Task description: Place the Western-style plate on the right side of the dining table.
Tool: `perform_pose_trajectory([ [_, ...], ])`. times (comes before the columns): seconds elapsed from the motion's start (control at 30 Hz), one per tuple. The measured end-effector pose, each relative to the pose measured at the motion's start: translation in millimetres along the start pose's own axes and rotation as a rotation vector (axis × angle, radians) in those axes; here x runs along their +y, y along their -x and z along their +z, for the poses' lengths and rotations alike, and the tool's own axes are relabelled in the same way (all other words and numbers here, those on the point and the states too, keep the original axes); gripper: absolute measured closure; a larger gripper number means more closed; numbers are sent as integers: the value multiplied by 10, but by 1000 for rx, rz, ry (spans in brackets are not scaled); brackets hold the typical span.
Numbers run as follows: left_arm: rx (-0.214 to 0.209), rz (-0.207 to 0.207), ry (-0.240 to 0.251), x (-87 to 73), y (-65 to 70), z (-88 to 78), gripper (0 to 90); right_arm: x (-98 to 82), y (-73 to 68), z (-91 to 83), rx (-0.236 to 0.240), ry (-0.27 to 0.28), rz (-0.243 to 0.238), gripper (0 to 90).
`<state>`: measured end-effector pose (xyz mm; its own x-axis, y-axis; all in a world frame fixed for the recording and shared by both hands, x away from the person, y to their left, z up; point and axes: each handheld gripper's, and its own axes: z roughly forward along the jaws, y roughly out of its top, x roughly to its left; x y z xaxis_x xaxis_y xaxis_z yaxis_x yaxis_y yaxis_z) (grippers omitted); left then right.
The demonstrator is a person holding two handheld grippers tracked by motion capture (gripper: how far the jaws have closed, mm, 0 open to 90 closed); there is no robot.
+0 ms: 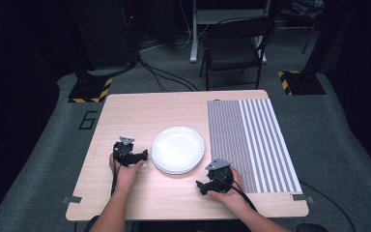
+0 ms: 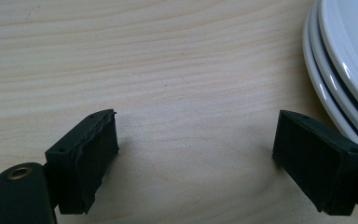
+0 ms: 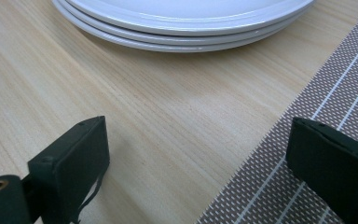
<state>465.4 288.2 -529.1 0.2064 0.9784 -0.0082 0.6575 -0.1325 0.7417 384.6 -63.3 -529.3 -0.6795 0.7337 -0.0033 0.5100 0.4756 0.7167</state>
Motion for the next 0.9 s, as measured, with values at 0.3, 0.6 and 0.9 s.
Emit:
perform_pose_trajectory([
  [0.3,0,-2,3,-2,-4,-2,145,-1,0,-1,1,0,0,51],
  [0.6,12,-14,22,-13,-36,-30,266,0,0,-2,-2,1,2,58],
  [0.9,4,-15,5,24,21,-119,441,-7,37,-52,-26,41,26,273],
])
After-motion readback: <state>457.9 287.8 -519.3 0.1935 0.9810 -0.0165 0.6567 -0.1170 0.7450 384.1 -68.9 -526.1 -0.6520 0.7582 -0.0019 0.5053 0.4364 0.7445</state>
